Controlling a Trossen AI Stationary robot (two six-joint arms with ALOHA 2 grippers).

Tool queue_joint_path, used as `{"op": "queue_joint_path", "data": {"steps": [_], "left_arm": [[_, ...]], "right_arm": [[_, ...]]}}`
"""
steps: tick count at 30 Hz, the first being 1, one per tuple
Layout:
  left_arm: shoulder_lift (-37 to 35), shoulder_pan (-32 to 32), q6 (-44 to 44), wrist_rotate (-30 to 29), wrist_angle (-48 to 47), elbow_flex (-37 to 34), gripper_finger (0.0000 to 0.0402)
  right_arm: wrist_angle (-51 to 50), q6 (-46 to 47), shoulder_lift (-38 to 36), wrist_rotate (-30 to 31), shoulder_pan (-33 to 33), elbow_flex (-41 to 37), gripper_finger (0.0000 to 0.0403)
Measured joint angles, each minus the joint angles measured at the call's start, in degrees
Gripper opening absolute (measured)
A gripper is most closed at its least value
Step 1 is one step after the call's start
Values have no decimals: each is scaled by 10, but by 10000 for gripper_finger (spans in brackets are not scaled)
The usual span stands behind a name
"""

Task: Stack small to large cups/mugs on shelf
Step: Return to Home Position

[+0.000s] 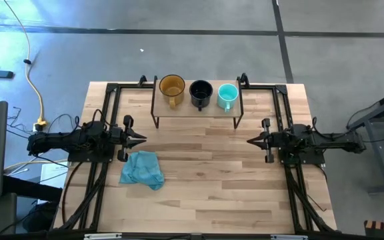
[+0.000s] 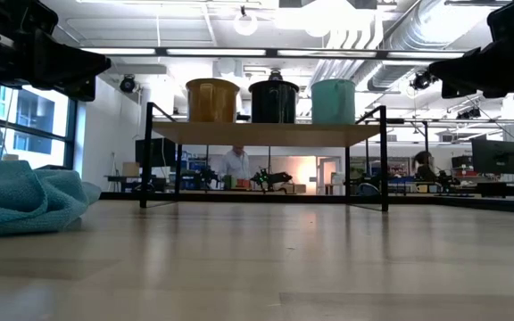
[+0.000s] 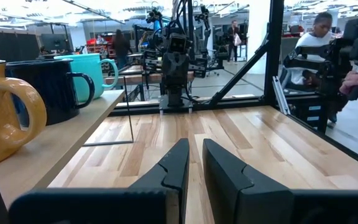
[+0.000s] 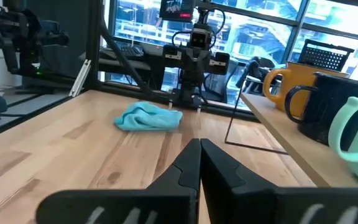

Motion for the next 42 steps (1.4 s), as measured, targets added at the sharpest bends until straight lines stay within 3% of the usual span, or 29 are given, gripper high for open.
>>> {"op": "queue_joint_path", "data": {"steps": [42], "left_arm": [[0, 0, 0, 0, 0, 0, 37]], "right_arm": [[-3, 44, 3, 1, 0, -1, 0]]}}
